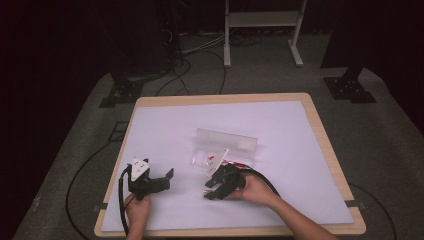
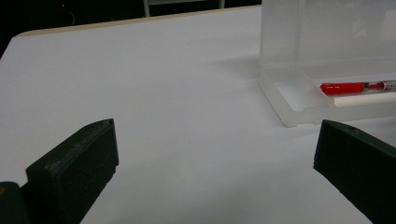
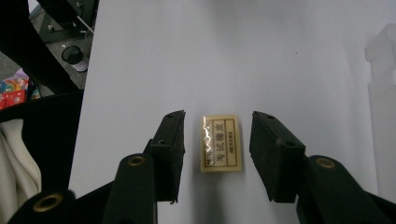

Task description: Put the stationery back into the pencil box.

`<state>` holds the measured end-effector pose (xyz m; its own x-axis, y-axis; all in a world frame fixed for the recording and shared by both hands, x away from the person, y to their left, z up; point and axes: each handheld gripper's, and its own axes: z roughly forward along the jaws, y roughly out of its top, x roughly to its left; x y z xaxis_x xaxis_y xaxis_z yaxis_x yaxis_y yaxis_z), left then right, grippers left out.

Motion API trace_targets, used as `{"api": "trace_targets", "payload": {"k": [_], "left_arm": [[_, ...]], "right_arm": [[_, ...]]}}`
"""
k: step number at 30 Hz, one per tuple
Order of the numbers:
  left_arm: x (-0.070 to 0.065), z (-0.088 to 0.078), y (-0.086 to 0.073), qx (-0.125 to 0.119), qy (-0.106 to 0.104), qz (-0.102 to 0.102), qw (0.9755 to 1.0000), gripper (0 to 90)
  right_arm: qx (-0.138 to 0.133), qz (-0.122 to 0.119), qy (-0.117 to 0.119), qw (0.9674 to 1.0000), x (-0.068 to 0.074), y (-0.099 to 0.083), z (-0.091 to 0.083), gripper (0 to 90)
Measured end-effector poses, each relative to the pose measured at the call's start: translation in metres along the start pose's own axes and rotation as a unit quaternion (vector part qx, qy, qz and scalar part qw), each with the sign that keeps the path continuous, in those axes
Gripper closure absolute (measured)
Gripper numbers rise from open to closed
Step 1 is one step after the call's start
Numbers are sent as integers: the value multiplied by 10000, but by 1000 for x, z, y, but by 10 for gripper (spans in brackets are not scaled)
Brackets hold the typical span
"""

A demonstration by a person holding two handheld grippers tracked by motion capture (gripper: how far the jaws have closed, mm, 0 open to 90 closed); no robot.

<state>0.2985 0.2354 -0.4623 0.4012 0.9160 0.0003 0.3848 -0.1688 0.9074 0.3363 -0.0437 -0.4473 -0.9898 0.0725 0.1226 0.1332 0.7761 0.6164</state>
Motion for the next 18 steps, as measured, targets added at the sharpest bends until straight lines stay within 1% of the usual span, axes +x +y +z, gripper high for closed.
{"api": "trace_targets", "payload": {"k": [3,6,13,18], "left_arm": [[0,0,0,-1,-1,-1,10000,0],[0,0,0,-3,-4,0,10000,0],[0,0,0,8,-8,2,10000,0],[0,0,0,10,-5,1,10000,0]], "right_arm": [[36,-14,-5,10000,-1,0,2,559],[80,-31,-44,10000,-3,0,5,594],[130,-56,-32,9999,-4,-1,7,652],[146,-63,-20,9999,-3,-1,8,667]]}}
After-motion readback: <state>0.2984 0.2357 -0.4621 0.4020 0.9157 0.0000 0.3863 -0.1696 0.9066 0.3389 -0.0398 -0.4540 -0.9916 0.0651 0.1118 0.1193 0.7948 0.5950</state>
